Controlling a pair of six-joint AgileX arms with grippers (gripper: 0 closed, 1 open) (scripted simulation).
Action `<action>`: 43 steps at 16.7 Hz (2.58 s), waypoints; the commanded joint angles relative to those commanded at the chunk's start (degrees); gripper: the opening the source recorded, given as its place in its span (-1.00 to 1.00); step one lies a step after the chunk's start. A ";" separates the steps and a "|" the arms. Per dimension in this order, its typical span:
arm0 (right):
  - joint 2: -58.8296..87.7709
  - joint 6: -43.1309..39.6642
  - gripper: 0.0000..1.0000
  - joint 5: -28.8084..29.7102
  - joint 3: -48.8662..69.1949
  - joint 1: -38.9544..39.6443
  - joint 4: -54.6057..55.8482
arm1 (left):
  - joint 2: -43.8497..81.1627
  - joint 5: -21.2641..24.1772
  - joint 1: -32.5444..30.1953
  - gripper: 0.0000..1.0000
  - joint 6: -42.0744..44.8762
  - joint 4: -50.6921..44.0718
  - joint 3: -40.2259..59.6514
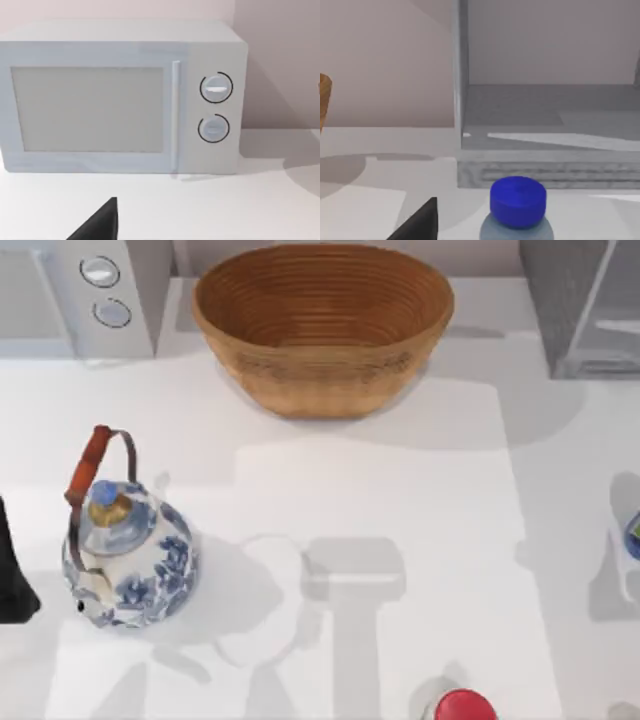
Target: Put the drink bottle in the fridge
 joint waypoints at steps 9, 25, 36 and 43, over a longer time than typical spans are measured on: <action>16.57 -13.70 1.00 -14.41 3.57 -5.59 4.30 | 0.00 0.00 0.00 1.00 0.00 0.00 0.00; 97.10 -46.89 1.00 -69.89 25.24 -34.95 23.62 | 0.00 0.00 0.00 1.00 0.00 0.00 0.00; 101.07 -48.64 1.00 -74.13 25.55 -35.97 25.93 | 0.00 0.00 0.00 1.00 0.00 0.00 0.00; 102.46 -35.28 1.00 -70.03 25.90 -30.41 39.85 | 0.00 0.00 0.00 1.00 0.00 0.00 0.00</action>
